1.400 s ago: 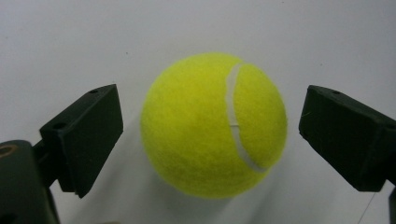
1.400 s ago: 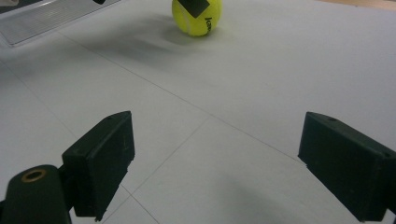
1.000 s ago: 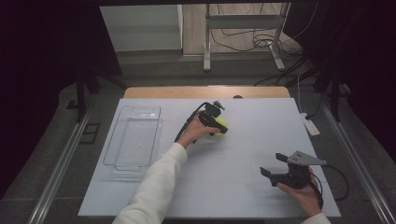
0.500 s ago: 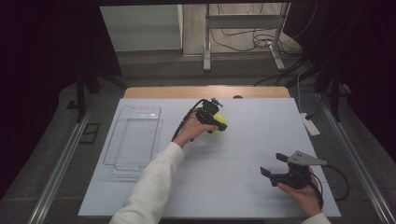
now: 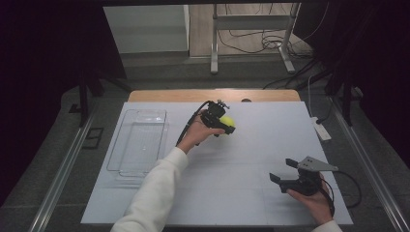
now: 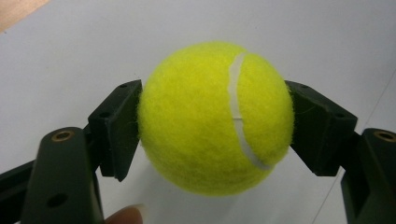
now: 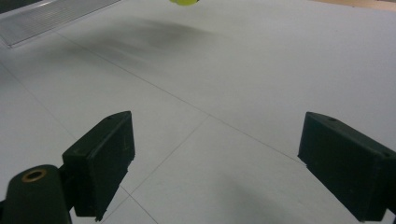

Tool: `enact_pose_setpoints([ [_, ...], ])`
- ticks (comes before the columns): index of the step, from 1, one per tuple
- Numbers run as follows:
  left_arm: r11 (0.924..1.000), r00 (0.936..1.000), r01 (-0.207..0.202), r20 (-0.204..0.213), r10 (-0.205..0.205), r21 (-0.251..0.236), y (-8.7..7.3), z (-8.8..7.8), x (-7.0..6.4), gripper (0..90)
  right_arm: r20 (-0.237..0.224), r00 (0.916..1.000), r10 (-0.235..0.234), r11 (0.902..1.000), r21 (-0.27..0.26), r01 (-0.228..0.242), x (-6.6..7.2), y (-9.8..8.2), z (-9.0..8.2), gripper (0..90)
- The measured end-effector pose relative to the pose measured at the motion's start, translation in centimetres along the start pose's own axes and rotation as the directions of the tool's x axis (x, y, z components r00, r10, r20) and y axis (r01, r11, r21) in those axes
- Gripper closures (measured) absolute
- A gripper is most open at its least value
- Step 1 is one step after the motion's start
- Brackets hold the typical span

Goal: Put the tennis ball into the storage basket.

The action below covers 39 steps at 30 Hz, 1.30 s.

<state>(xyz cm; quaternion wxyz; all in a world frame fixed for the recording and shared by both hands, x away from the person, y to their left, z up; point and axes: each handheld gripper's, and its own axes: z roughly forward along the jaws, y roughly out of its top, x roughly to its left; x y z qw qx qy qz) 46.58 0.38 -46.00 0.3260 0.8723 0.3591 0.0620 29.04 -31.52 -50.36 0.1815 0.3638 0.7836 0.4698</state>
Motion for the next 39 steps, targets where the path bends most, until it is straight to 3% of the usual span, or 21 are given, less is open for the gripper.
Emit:
enact_pose_setpoints([
  [39, 0.9922, 0.9999, -0.011, 0.000, 0.011, -0.124, -0.5, -3.3, -0.3, 26.4, 0.008, 1.0000, 0.003, 1.0000, 0.003, -0.003, 0.0, 0.0, 0.0, 11.2],
])
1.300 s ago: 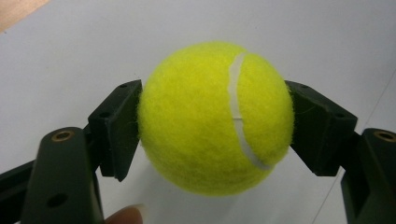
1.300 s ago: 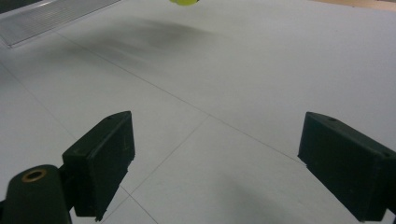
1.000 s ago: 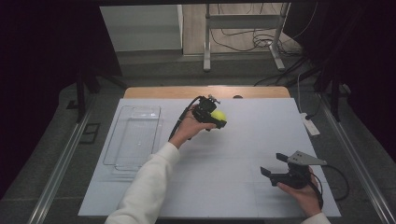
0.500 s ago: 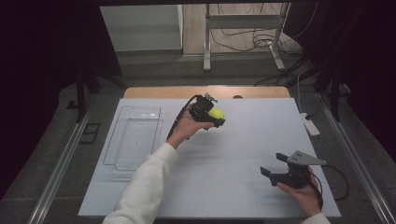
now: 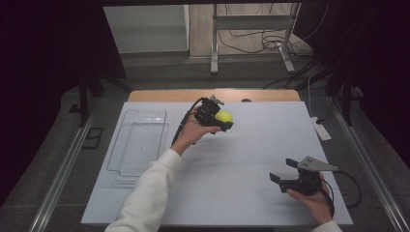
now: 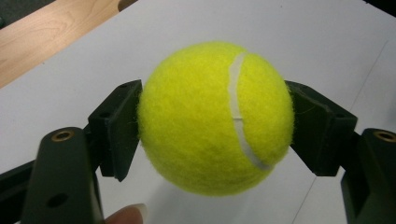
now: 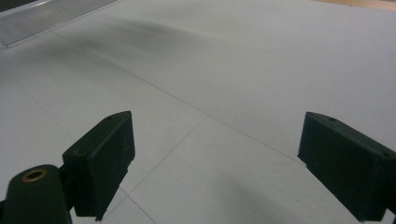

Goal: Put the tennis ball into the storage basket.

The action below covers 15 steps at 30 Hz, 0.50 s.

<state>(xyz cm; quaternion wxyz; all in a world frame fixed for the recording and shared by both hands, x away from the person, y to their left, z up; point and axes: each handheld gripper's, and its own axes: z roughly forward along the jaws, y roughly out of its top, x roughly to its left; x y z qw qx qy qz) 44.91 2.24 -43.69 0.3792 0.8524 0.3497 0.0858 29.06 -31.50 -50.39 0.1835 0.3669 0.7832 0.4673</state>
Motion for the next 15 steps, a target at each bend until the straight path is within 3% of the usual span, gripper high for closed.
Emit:
enact_pose_setpoints([
  [15, 0.9991, 1.0000, 0.002, -0.003, -0.002, -0.043, -0.2, -1.3, 0.0, 26.4, 0.001, 1.0000, -0.002, 1.0000, -0.001, 0.002, 0.0, 0.0, 0.0, 11.2],
])
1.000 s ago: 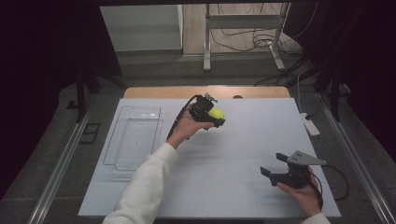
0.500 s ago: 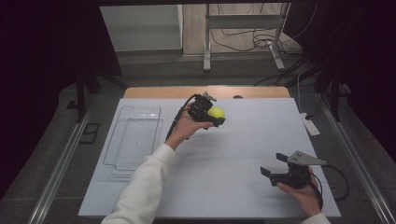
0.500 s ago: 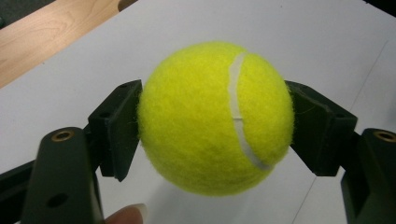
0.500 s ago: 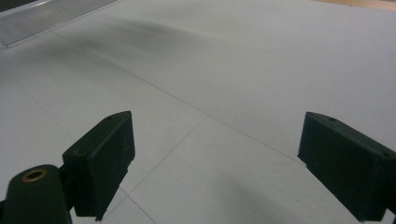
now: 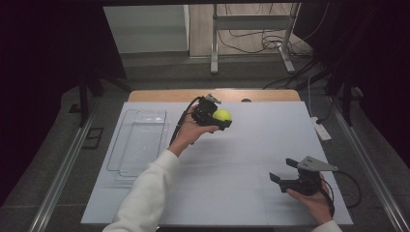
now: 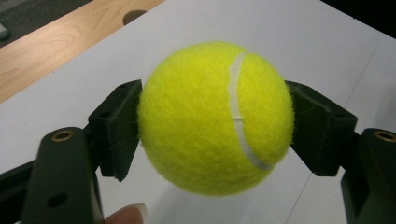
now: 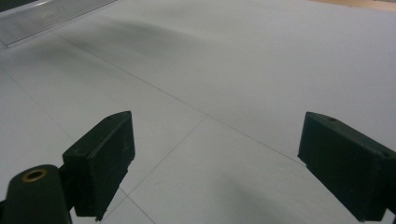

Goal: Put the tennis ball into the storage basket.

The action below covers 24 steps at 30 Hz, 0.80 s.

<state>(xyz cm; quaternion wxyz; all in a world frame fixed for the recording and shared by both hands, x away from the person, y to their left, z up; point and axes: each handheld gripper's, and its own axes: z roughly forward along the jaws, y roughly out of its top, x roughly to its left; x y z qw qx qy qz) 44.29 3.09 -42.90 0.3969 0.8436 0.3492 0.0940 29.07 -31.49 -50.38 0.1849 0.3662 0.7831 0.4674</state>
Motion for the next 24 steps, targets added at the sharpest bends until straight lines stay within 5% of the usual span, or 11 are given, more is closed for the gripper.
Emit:
enact_pose_setpoints([
  [24, 0.9985, 0.9999, 0.003, -0.010, -0.004, -0.056, -0.2, -1.8, 0.0, 26.4, 0.004, 1.0000, 0.003, 1.0000, 0.001, -0.003, 0.0, 0.0, 0.0, 11.3],
])
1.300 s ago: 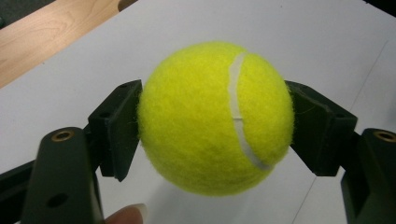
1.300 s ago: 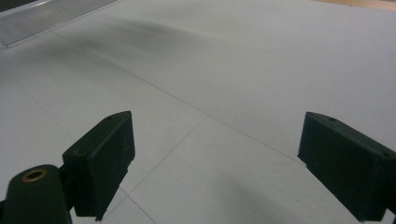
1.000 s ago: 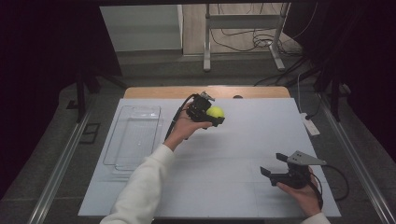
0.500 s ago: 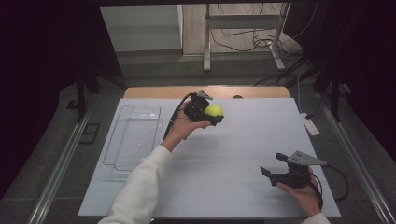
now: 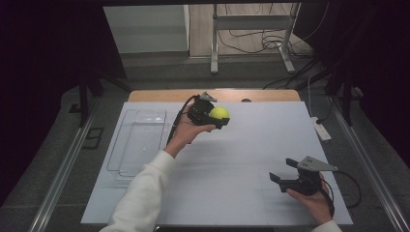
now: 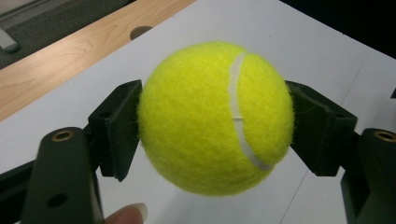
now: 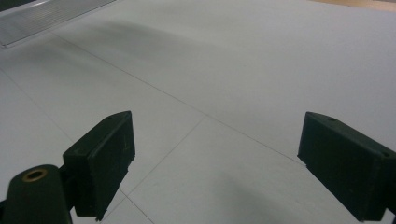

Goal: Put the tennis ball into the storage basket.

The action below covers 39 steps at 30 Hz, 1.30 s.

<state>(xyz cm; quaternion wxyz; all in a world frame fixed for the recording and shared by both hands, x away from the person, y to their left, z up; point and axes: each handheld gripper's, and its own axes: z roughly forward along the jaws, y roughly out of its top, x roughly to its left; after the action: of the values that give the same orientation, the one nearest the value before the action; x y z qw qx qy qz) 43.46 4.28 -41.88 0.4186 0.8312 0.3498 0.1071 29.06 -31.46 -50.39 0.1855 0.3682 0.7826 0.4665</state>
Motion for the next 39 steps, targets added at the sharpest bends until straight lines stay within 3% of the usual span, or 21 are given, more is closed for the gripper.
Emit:
enact_pose_setpoints([
  [39, 0.9977, 0.9988, 0.020, -0.044, -0.023, -0.065, -0.9, -2.5, 1.2, 26.4, 0.003, 1.0000, -0.004, 1.0000, 0.000, 0.004, 0.0, 0.0, 0.1, 11.4],
])
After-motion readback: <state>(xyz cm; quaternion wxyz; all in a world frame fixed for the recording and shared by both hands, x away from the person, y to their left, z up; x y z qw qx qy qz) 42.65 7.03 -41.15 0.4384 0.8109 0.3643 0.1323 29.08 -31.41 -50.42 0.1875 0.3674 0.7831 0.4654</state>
